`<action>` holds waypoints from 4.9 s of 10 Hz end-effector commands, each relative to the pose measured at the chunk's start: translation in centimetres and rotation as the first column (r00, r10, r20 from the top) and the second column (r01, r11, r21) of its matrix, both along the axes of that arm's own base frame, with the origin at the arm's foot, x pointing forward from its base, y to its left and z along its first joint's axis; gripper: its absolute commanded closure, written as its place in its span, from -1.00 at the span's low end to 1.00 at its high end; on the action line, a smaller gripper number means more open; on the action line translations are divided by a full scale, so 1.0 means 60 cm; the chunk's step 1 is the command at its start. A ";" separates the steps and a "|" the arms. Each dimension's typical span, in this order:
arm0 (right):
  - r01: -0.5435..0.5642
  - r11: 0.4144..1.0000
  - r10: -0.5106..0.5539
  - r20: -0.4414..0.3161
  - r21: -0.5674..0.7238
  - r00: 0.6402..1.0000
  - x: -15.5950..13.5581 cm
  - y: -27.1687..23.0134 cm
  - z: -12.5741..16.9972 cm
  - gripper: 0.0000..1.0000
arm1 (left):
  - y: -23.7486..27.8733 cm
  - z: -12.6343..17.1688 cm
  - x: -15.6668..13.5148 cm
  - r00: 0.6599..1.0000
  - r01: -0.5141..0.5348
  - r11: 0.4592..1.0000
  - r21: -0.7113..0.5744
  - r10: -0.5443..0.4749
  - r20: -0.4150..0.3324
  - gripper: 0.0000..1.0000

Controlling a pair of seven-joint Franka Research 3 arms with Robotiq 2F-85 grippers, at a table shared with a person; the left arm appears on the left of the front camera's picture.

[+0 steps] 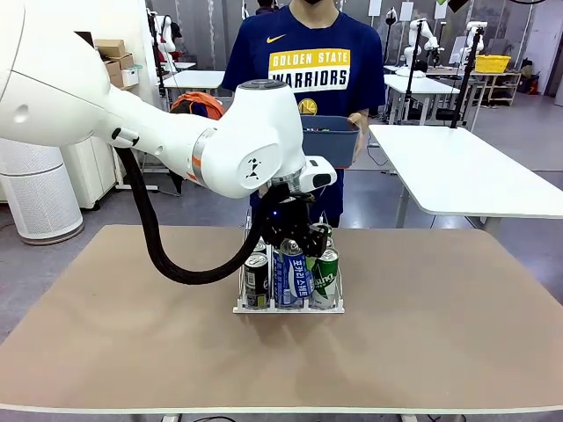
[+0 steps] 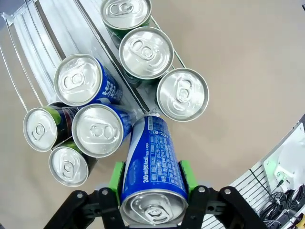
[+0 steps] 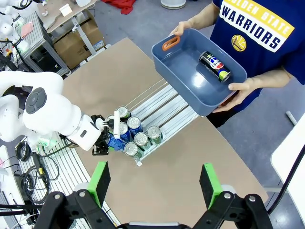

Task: Fill the beverage cans into the dispenser.
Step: Place the picked Ionic drink in the line of the Automatic Can Dispenser with the same cans, then pick up the Pepsi coke handed by the human.

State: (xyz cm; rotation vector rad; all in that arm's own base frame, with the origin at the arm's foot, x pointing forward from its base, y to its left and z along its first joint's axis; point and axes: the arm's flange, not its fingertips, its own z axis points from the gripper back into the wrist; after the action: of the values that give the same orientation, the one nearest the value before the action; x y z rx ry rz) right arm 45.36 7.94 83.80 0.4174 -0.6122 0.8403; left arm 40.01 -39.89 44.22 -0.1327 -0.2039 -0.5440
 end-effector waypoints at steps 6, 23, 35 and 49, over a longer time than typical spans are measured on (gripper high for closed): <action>0.005 1.000 -0.005 -0.008 0.004 1.000 -0.002 0.000 -0.001 -1.00 | 0.044 -0.002 0.030 0.993 -0.120 0.991 0.062 0.120 0.007 -0.15; 0.005 1.000 -0.005 -0.008 0.004 1.000 -0.002 0.000 -0.001 -1.00 | 0.007 -0.071 0.117 0.989 -0.035 0.996 0.078 0.046 -0.143 -0.15; 0.005 1.000 -0.005 -0.008 0.004 1.000 -0.002 0.000 -0.001 -1.00 | 0.004 -0.044 0.087 0.995 -0.074 0.995 0.061 0.078 -0.068 -1.00; 0.005 1.000 -0.005 -0.008 0.004 1.000 -0.002 0.000 -0.001 -1.00 | 0.027 0.010 0.085 0.998 -0.036 0.999 -0.020 0.035 -0.051 -1.00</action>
State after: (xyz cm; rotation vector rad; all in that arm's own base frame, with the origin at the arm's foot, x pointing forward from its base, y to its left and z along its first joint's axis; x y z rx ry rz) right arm 45.36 7.93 83.80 0.4174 -0.6122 0.8401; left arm 45.82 -39.91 43.59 -0.1194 -0.1354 -0.4802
